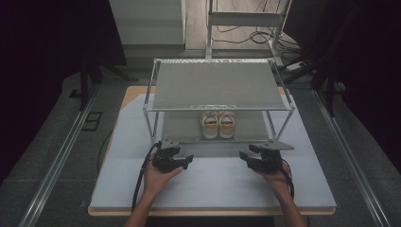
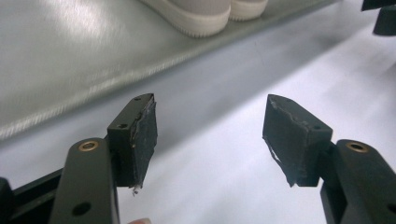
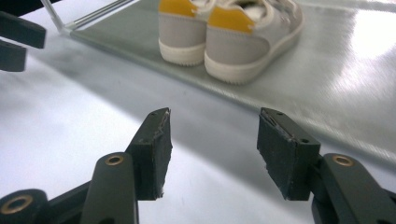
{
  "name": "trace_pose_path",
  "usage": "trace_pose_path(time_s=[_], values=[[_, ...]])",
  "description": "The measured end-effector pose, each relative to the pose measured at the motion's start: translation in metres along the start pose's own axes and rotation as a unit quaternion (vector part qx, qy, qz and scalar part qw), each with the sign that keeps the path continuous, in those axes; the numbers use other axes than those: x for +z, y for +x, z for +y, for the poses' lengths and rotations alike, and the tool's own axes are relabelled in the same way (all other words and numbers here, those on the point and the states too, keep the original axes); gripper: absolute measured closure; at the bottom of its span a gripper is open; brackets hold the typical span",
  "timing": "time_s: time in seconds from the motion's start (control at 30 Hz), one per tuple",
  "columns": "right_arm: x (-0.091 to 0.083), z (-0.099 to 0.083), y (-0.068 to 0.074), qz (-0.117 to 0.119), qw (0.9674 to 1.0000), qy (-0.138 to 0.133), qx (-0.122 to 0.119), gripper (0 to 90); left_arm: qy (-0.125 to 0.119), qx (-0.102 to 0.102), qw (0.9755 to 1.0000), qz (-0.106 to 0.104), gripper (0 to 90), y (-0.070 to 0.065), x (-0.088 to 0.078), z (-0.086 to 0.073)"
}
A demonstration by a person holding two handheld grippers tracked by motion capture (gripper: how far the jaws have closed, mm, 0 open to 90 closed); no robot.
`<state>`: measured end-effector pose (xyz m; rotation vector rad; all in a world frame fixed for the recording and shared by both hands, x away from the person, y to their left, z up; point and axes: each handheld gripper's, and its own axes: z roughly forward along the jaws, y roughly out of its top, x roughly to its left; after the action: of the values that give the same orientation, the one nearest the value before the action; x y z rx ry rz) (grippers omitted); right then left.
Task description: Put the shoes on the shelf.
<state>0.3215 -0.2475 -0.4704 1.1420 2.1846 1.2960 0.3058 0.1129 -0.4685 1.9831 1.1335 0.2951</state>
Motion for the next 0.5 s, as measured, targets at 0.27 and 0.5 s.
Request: trace_pose_path(time_s=[0.27, 0.5], values=[[-0.033, -0.026, -0.015, -0.019, 0.9997, 0.0, 0.014, 43.9, 0.018, 0.009, 0.9995, 0.023, 34.6, 0.005, -0.017, -0.03], [-0.055, -0.047, -0.028, -0.038, 0.9986, -0.004, 0.035, 44.1, 0.019, 0.002, 0.9991, 0.038, 34.3, 0.011, -0.031, -0.049]])
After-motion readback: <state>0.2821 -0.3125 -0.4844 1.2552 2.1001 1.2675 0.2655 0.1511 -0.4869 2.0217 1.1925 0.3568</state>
